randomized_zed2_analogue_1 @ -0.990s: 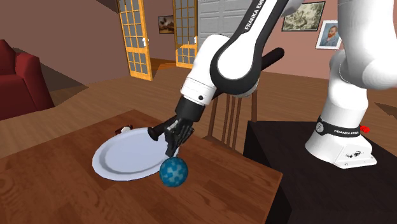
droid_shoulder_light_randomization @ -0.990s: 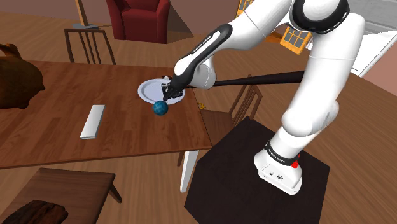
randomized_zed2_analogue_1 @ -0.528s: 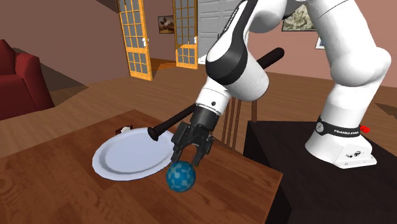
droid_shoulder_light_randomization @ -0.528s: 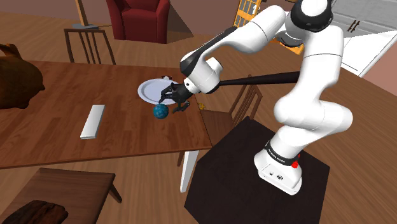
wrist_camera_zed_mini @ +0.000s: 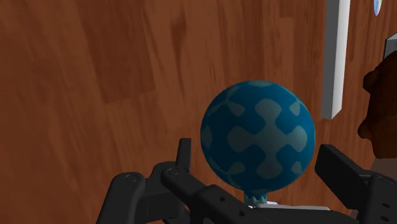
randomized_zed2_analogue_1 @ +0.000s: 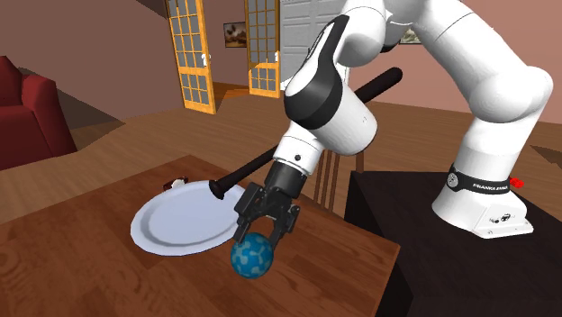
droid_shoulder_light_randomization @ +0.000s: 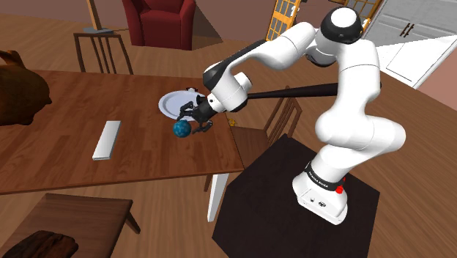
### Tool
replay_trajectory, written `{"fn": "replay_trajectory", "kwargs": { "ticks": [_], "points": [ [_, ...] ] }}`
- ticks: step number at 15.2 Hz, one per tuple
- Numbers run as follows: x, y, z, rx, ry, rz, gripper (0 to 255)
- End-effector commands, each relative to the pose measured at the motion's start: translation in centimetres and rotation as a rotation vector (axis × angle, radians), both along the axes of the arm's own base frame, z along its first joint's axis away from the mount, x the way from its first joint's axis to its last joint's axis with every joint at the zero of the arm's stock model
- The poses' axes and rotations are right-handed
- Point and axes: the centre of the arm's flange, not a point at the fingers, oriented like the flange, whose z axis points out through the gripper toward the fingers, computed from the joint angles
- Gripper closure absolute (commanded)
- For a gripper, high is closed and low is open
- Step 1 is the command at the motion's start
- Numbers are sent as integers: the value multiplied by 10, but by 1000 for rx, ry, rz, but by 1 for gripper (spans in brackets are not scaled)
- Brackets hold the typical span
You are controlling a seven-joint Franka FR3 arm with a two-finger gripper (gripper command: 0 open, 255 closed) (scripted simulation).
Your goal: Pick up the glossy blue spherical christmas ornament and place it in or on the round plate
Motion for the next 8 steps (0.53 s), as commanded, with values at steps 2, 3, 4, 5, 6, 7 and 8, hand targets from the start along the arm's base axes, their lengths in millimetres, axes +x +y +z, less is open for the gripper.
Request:
{"fn": "replay_trajectory", "kwargs": {
  "ticks": [2,3,4,5,6,7,8],
  "points": [
    [2,2,-2,0,0,0,0],
    [2,2,-2,0,0,0,0],
    [2,2,-2,0,0,0,0],
    [2,2,-2,0,0,0,0],
    [1,2,-2,0,0,0,0],
    [1,2,-2,0,0,0,0],
    [1,2,-2,0,0,0,255]
  ]
}}
